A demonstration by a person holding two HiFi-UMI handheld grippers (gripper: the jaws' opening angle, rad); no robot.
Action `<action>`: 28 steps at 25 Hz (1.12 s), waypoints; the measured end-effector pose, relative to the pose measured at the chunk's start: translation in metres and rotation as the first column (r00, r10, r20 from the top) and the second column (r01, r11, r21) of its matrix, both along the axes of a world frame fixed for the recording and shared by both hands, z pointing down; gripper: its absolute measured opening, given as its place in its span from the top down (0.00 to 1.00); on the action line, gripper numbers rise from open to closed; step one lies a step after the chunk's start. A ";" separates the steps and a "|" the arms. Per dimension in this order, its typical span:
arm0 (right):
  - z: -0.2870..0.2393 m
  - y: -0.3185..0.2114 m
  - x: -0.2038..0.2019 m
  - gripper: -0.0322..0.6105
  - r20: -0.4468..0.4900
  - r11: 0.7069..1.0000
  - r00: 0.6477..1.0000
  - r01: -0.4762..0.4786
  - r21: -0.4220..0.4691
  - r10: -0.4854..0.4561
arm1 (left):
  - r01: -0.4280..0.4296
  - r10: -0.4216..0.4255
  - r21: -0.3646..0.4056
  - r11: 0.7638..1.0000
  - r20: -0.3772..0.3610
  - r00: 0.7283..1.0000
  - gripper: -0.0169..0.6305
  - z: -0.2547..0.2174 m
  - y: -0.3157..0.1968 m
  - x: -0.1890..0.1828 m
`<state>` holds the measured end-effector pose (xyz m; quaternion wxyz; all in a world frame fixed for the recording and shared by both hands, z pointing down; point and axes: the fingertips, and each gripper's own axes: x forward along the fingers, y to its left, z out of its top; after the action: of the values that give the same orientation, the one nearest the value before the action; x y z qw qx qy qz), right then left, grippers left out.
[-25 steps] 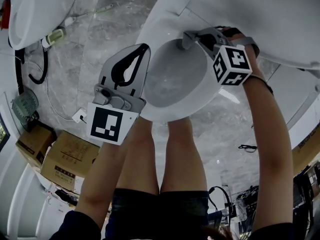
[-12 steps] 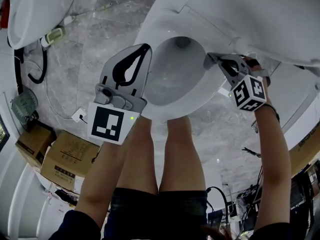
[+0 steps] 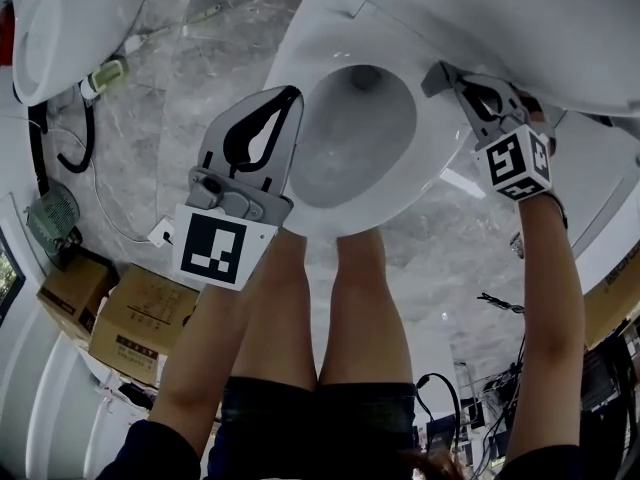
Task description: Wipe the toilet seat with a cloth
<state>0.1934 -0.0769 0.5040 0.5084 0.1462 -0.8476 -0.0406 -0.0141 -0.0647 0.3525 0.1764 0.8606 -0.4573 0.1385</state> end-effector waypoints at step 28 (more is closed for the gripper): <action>-0.010 0.242 -0.122 0.90 0.106 0.621 0.731 -0.484 -0.617 0.674 | -0.111 0.112 0.054 0.992 -0.012 0.994 0.94 -0.045 0.015 -0.002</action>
<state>0.0717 0.1651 0.4941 0.3647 0.2673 -0.7982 0.3980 -0.0158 -0.0500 0.3071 0.1489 0.8902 -0.4106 0.1293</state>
